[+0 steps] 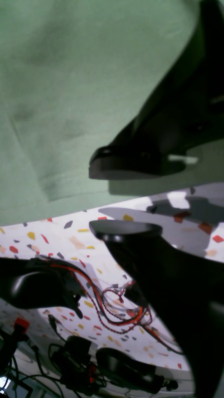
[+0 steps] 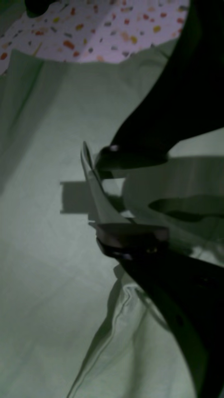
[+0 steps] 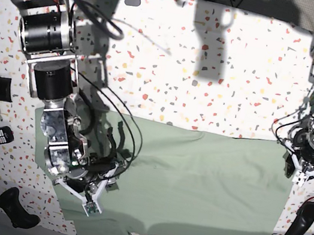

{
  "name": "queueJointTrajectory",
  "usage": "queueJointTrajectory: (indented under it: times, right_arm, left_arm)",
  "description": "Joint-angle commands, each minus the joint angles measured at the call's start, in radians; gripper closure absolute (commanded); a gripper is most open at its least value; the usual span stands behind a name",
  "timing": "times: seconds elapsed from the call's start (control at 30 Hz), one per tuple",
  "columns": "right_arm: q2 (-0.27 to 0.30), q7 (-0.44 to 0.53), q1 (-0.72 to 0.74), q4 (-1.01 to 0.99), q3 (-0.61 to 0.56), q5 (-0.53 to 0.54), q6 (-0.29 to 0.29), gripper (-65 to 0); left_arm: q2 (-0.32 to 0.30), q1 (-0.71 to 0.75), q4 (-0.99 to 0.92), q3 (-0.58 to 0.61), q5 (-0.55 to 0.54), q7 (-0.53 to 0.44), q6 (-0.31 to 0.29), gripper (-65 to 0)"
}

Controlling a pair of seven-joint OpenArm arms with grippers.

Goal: Fold the T-shirt properly
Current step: 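Release the shirt and raise both grippers back toward the fold line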

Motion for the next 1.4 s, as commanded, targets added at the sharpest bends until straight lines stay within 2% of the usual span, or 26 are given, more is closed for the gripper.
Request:
queueJointTrajectory:
  times: [0.0, 0.17, 0.27, 0.37, 0.47, 0.53, 0.67, 0.77, 0.93, 1.13, 1.23, 1.37]
  right_arm:
    - [0.003, 0.009, 0.040, 0.048, 0.005, 0.008, -0.003, -26.7]
    - [0.003, -0.106, -0.038, 0.259, 0.005, 0.009, -0.003, -26.7]
    - [0.003, -0.130, -0.142, 0.394, 0.005, 0.008, -0.004, -26.7]
    - [0.003, -0.099, -0.254, 0.472, 0.006, 0.008, -0.021, -26.7]
    - [0.002, -0.023, -0.331, 0.471, 0.022, 0.024, -0.116, -26.7]
    - [0.002, 0.010, -0.357, 0.461, 0.057, 0.077, -0.127, -26.7]
    - [0.000, 0.007, -0.359, 0.447, 0.137, 0.127, -0.126, -26.7]
    - [-0.008, -0.043, -0.362, 0.447, 0.192, 0.163, -0.125, -26.7]
    - [-0.043, -0.050, -0.383, 0.447, 0.227, 0.140, -0.095, -26.7]
    - [-0.089, 0.006, -0.370, 0.421, 0.227, 0.067, -0.105, -26.6]
    - [-0.103, 0.021, -0.325, 0.331, 0.227, 0.067, -0.105, -26.6]
    - [-0.117, 0.067, -0.208, 0.111, 0.227, 0.080, -0.104, -26.6]
  left_arm:
    - [-0.019, -0.027, 0.013, -0.005, -0.005, -0.023, 0.011, -19.4]
    - [-0.019, -0.027, 0.013, -0.005, -0.005, -0.022, 0.011, -19.4]
    - [-0.019, -0.027, 0.013, -0.005, -0.005, -0.022, 0.011, -19.4]
    - [-0.019, -0.027, 0.013, -0.005, -0.005, -0.021, 0.011, -19.4]
    - [-0.019, -0.027, 0.013, -0.005, -0.005, -0.021, 0.011, -19.4]
    - [-0.019, -0.027, 0.013, -0.005, -0.005, -0.021, 0.011, -19.4]
    - [-0.019, -0.027, 0.013, -0.005, -0.005, -0.021, 0.011, -19.4]
    - [-0.019, -0.027, 0.013, -0.005, -0.005, -0.021, 0.011, -19.4]
    - [-0.019, -0.027, 0.013, -0.005, -0.005, -0.021, 0.011, -19.4]
    - [-0.019, -0.027, 0.013, -0.005, -0.005, -0.021, 0.011, -19.4]
    - [-0.019, -0.027, 0.013, -0.005, -0.005, -0.021, 0.011, -19.4]
    - [-0.019, -0.027, 0.013, -0.005, -0.005, -0.021, 0.011, -19.4]
